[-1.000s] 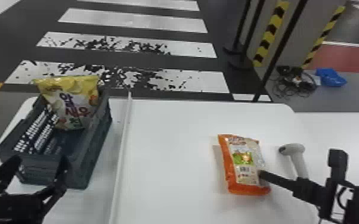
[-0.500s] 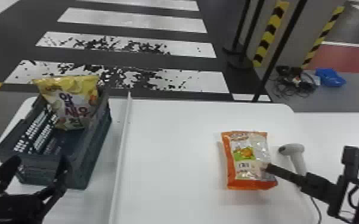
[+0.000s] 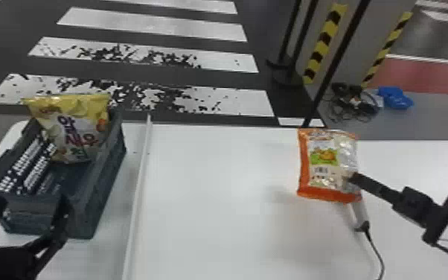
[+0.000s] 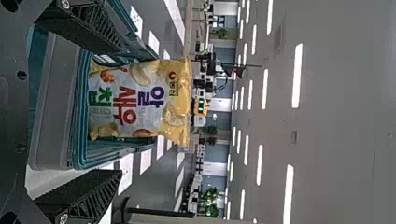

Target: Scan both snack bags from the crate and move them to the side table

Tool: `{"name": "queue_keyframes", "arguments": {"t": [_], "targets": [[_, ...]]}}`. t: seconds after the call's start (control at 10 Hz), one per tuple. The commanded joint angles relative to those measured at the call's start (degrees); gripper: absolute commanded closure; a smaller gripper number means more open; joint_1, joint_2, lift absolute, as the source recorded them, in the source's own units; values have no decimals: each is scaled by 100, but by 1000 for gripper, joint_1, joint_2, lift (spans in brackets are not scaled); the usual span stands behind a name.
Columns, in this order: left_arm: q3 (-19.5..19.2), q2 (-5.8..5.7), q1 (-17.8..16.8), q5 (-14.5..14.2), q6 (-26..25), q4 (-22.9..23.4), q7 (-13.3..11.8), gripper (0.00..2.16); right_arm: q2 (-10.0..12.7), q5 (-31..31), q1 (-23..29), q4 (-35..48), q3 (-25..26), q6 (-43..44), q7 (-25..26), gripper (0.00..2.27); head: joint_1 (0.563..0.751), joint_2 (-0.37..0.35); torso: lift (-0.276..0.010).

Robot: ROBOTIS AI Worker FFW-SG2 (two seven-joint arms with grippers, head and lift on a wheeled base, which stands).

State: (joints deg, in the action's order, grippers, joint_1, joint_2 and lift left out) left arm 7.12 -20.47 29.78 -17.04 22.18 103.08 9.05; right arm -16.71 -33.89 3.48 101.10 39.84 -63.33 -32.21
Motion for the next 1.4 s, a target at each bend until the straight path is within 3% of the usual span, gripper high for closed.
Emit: {"name": "queue_keyframes", "arguments": {"t": [0.0,0.4,0.8,1.1,1.3], "targets": [[0,8,1,8,-17,11,0,73,-166,-82,-207,-266,270,114,118,2243,695,-209,-99],[-9,17,1,34,-35,11,0,73,-491,-91,-392,-1286,630,1749,848,2243,695,-340,-99],[-9,8,1,43,-53,28,0,73,-737,94,-489,-2692,595,3858,1542,2243,695,-350,-99],[-9,-27,10,43,-53,28,0,73,-992,181,-779,-3887,507,4526,1788,2243,695,-350,-99],[18,-45,1,43,-35,37,0,73,-1027,173,-902,-4415,481,5036,1999,2240,695,-350,-99]]}}
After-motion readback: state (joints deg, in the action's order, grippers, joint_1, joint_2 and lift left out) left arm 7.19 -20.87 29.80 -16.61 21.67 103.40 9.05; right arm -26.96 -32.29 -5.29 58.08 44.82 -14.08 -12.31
